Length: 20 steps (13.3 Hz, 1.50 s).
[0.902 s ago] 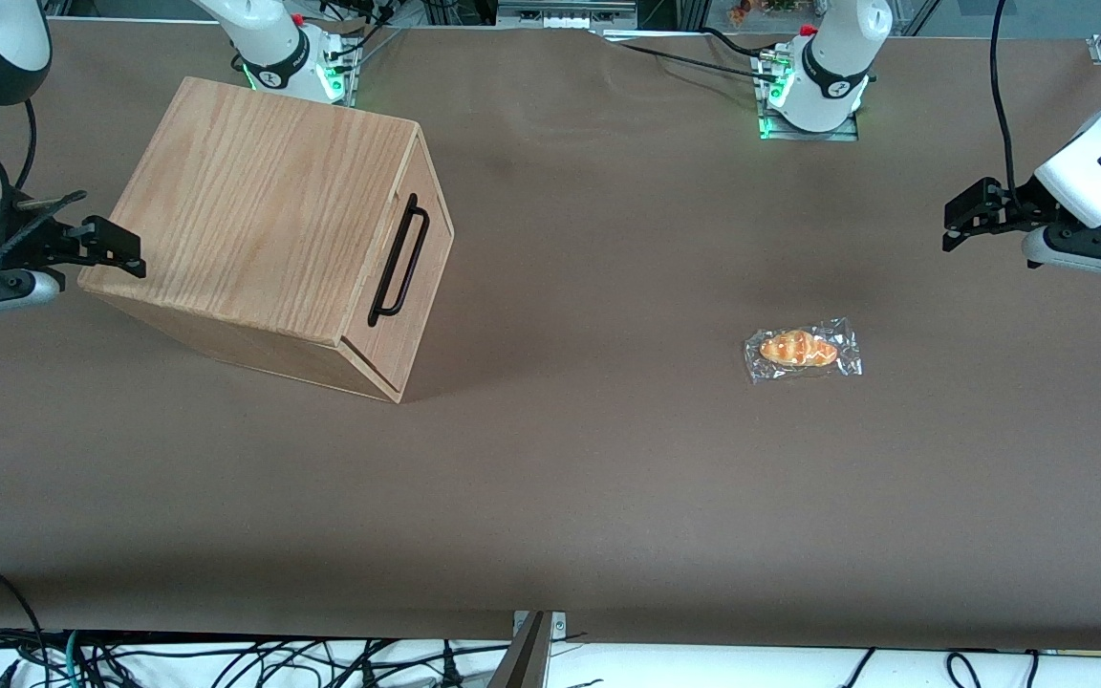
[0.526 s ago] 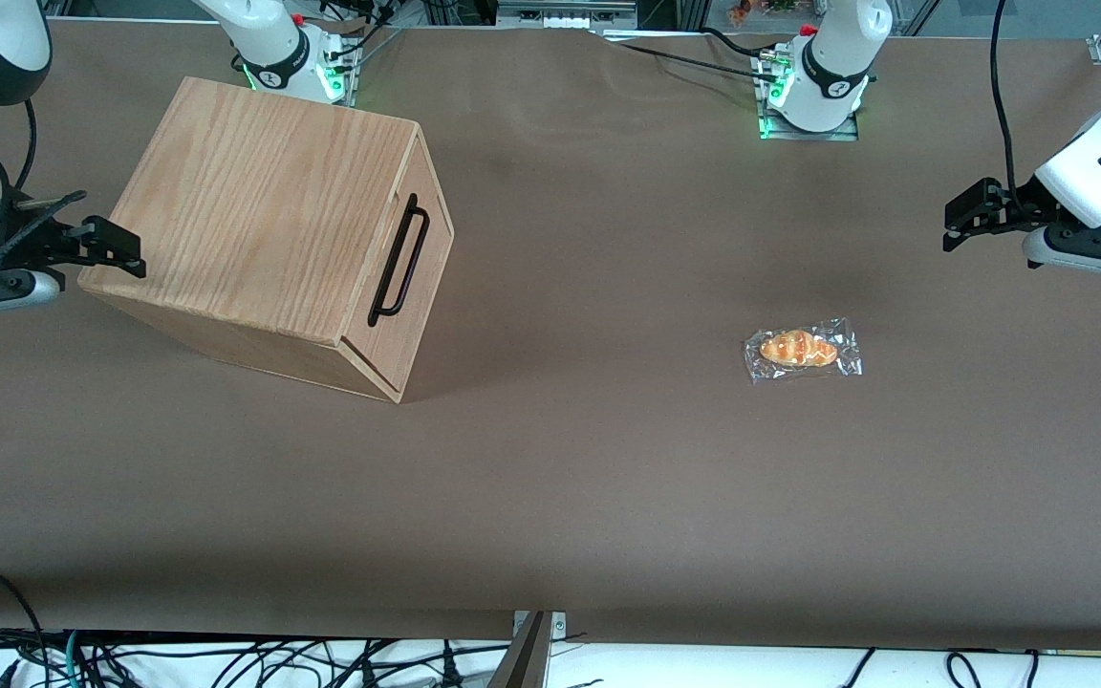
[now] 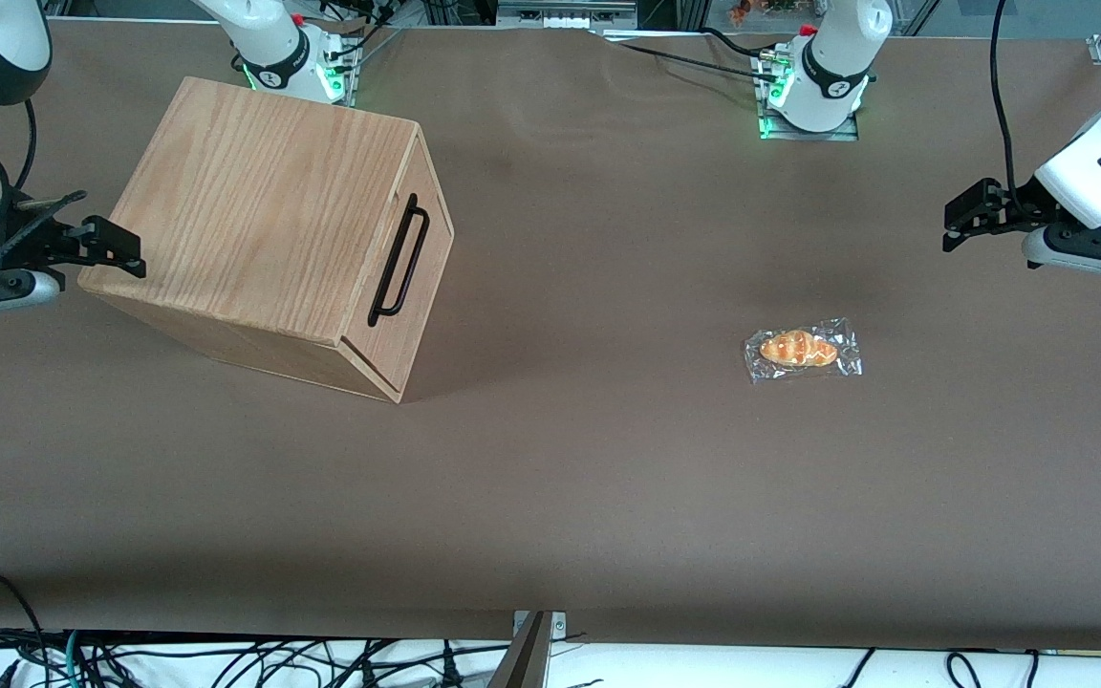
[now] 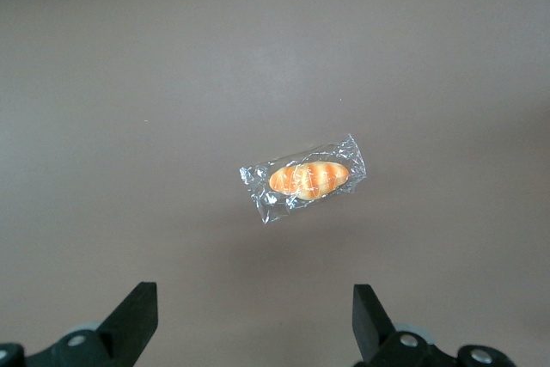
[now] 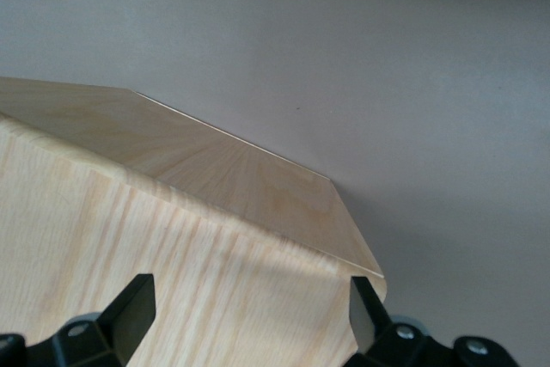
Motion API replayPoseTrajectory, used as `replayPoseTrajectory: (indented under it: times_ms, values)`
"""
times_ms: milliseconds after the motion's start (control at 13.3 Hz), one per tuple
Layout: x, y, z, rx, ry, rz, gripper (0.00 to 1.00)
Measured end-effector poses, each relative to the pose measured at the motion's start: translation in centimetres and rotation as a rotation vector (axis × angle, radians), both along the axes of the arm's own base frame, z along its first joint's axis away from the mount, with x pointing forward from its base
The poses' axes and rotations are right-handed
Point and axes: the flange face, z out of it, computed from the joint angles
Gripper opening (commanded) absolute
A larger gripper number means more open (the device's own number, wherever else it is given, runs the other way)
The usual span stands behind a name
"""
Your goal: Open top drawer with left arm
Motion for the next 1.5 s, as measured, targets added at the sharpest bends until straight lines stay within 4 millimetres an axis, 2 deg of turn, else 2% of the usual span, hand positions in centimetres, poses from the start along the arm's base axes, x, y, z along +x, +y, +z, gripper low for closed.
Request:
replayPoseTrajectory:
  times_ms: [1503]
  values:
    - [0.14, -0.45, -0.42, -0.001, 0.008, -0.008, 1.00]
